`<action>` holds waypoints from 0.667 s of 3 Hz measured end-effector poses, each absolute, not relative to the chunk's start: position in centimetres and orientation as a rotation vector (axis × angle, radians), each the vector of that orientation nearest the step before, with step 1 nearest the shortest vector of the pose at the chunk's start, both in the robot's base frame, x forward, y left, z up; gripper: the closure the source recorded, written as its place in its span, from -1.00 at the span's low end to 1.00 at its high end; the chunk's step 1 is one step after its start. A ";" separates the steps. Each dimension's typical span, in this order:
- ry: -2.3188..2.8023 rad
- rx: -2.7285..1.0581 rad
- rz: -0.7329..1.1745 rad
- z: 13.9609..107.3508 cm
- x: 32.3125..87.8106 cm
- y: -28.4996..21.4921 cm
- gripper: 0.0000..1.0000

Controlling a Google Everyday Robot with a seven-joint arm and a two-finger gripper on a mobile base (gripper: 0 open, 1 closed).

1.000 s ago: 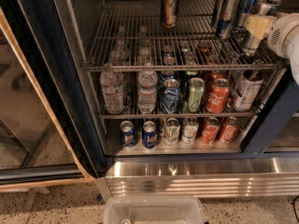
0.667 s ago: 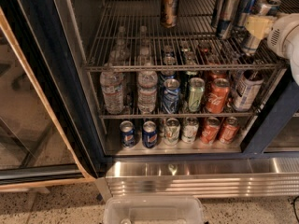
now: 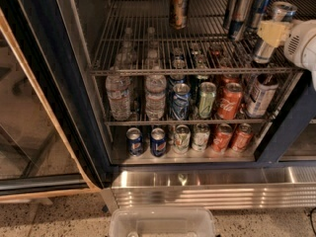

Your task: Pick redbull can from top shelf of fridge

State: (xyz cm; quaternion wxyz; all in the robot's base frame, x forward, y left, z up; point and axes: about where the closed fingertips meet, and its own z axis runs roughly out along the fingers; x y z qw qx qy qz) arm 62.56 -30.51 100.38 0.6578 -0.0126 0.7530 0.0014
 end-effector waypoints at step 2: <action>1.675 -0.024 0.067 103.2 57.9 -29.3 1.00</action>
Offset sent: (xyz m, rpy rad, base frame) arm -0.0786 0.0156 0.0458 0.0553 -0.0540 0.0511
